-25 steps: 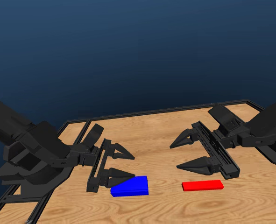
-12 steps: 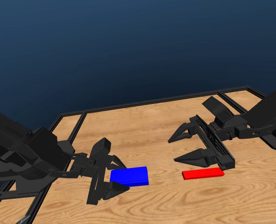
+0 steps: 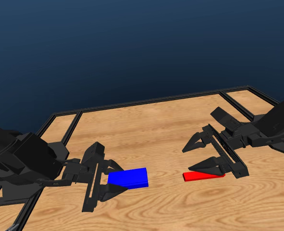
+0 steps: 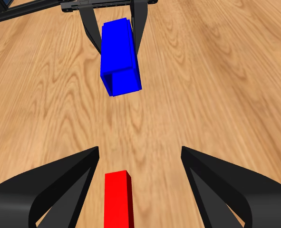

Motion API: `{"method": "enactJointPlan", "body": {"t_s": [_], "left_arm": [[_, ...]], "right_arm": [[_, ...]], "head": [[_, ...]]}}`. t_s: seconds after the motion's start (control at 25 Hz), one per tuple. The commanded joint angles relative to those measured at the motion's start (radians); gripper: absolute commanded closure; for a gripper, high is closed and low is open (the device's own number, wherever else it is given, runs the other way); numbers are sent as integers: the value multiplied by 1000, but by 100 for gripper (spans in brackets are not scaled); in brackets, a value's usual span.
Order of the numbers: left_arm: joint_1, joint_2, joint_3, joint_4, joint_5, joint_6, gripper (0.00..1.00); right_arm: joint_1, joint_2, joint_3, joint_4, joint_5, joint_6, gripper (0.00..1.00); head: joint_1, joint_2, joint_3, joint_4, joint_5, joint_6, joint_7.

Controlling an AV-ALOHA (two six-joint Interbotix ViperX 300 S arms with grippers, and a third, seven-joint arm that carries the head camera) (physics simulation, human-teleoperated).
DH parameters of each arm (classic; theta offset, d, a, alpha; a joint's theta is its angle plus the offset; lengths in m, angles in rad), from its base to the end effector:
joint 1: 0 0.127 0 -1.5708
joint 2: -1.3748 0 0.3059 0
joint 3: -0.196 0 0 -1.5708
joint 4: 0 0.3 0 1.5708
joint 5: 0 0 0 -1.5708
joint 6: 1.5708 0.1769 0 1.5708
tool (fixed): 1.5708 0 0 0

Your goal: Insert peg into socket

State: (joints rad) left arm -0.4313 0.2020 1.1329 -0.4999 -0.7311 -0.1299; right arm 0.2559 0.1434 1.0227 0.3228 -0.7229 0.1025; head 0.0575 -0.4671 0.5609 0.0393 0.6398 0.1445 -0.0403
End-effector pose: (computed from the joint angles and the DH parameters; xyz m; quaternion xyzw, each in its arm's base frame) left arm 0.3146 -0.0824 0.0135 -0.1236 0.3073 0.0296 0.9431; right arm 0.3714 0.0588 0.0614 0.1154 0.2266 -0.0179 0.9670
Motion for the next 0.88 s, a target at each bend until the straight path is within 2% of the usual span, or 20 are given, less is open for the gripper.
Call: {"method": "enactJointPlan", "body": {"t_s": [0.04,0.16,0.2,0.28,0.32,0.4,0.48,0.52,0.64,0.68,0.88], "left_arm": [[-5,59,-45,17,49,-36,100],[-2,61,-58,22,39,-33,100],[-1,51,-43,28,47,-29,100],[5,72,-53,32,46,-35,100],[7,64,-64,36,34,-41,100],[10,65,-49,49,63,-39,100],[20,74,-53,52,39,-48,100],[22,68,-53,57,33,-52,100],[27,87,-61,67,34,-65,100],[32,97,-64,59,35,-72,100],[24,96,-56,76,18,-80,100]], "right_arm": [[29,-8,26,22,-8,41,0],[58,-6,54,41,-2,75,0],[65,-5,68,47,-10,86,0],[78,-9,68,62,-20,104,0],[87,-6,65,67,-28,115,0],[106,21,82,79,-41,132,0],[111,19,93,86,-35,138,0],[133,32,93,103,-49,159,0],[166,60,107,128,-69,186,0],[176,68,114,146,-83,195,0],[232,122,120,219,-157,213,0]], "head": [[-6,2,-17,-3,-13,-7,-15],[-19,-1,-14,-8,-11,-14,-44],[-24,-1,-14,-10,-10,-16,-54],[-32,-2,-13,-13,-8,-20,-68],[-36,-3,-12,-15,-4,-23,-77],[-46,-3,-12,-20,4,-33,-95],[-55,-4,-12,-25,13,-44,-108],[-59,-3,-12,-27,18,-48,-115],[-66,-2,-14,-31,31,-59,-124],[-67,-2,-15,-32,45,-61,-126],[-70,4,-17,-35,63,-73,-125]]}}
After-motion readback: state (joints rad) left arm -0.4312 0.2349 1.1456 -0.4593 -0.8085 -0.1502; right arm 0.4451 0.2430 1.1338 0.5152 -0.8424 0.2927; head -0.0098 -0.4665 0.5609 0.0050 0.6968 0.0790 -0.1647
